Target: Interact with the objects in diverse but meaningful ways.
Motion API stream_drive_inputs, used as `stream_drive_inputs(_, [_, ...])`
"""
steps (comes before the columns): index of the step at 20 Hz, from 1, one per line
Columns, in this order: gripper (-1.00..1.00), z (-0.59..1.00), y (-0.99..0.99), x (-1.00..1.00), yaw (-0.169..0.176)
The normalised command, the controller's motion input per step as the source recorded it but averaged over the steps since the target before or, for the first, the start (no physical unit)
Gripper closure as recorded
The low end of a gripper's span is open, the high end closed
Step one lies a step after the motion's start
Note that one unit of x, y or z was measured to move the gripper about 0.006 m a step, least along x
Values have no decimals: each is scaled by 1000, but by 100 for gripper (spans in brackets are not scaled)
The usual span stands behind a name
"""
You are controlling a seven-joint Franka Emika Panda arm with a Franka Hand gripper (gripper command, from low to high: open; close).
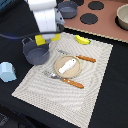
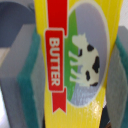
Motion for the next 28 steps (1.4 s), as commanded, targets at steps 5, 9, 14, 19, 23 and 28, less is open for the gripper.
stream_drive_inputs(5, [100, -51, -718, 457, 0])
stream_drive_inputs(9, [100, -218, -484, 249, 0])
stream_drive_inputs(14, [100, -241, -383, 282, 0])
stream_drive_inputs(19, [100, -157, -598, 355, -36])
stream_drive_inputs(23, [100, -246, -549, 265, -38])
stream_drive_inputs(28, [-100, -310, -290, 85, -7])
